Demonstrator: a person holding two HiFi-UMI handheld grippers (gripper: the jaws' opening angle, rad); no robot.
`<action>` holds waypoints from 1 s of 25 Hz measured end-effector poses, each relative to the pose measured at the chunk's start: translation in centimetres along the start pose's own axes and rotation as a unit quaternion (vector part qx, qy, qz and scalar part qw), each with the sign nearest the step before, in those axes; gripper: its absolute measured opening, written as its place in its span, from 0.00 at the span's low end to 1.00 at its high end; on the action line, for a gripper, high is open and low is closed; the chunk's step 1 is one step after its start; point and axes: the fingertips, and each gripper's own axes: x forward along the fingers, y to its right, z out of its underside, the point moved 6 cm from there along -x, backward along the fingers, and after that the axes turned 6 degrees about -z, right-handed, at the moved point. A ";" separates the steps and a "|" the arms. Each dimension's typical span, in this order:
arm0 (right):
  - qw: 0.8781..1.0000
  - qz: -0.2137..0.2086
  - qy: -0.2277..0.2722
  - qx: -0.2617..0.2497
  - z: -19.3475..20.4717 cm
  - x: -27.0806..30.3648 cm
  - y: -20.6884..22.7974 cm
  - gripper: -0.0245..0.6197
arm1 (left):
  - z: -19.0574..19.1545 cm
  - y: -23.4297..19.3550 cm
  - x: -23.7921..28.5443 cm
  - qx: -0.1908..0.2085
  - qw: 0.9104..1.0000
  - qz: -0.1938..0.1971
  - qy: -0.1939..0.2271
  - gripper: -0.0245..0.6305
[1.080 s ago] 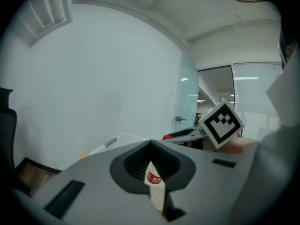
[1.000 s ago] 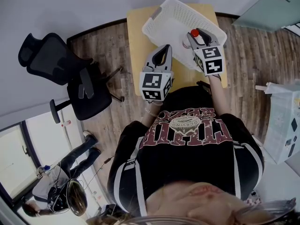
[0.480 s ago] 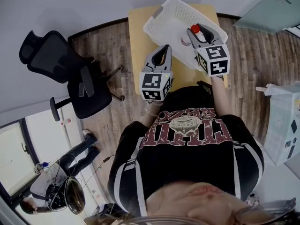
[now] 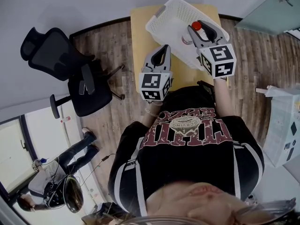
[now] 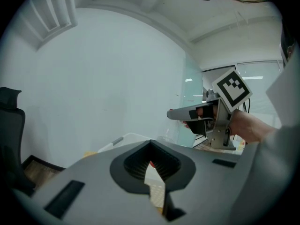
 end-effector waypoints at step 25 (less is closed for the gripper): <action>0.996 -0.059 0.060 -0.029 -5.4 -1.2 -3.9 0.28 | 0.2 -1.7 -2.8 -0.012 0.999 -0.041 0.012 0.10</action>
